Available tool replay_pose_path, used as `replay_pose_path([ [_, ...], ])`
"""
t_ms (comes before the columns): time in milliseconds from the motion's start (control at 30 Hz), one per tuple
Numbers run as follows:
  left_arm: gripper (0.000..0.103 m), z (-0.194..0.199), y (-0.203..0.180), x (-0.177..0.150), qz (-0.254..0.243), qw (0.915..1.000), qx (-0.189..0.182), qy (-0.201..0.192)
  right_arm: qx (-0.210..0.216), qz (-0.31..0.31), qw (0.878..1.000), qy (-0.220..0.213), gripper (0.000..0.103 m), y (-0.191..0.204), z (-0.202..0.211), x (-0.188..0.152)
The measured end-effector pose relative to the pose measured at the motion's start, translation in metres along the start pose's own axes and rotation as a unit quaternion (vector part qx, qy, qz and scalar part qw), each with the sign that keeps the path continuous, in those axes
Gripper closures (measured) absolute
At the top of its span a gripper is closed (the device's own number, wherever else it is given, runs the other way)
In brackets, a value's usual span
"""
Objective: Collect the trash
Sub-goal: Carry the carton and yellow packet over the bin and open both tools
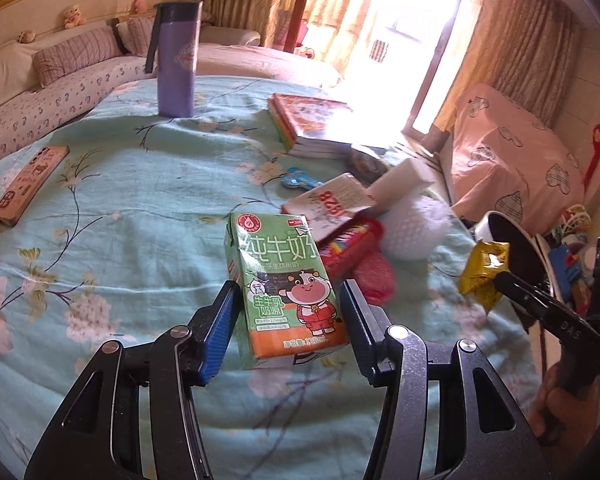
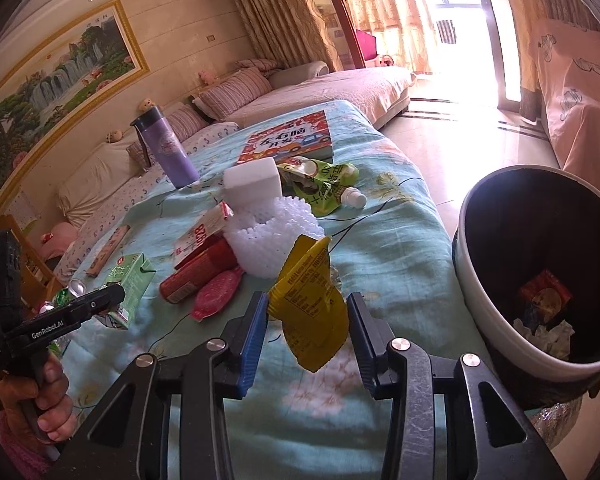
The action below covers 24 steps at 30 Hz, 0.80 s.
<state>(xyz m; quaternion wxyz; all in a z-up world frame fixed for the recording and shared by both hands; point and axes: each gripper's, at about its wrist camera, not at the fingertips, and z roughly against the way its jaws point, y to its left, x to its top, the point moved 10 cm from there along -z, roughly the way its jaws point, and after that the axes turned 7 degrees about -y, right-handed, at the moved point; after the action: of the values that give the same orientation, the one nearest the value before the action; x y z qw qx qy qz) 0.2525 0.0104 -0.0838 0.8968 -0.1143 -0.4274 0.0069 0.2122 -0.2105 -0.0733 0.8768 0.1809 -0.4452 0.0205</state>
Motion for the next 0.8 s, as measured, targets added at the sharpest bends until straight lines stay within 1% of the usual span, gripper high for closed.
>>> replay_pose_path([
  [167,0.052,0.012,-0.039,-0.002,-0.025,0.9991,-0.035,-0.005,-0.004,-0.002,1.000,-0.011,0.062,-0.005,0.017,0.002],
  [400,0.052,0.013,-0.095,-0.012,-0.060,0.9954,-0.075,0.003,-0.022,-0.013,0.999,-0.020,0.062,-0.028,0.040,0.001],
  [800,0.052,0.007,-0.168,-0.020,-0.101,0.9879,-0.117,0.010,-0.054,-0.037,0.997,-0.042,0.062,-0.076,0.074,0.007],
])
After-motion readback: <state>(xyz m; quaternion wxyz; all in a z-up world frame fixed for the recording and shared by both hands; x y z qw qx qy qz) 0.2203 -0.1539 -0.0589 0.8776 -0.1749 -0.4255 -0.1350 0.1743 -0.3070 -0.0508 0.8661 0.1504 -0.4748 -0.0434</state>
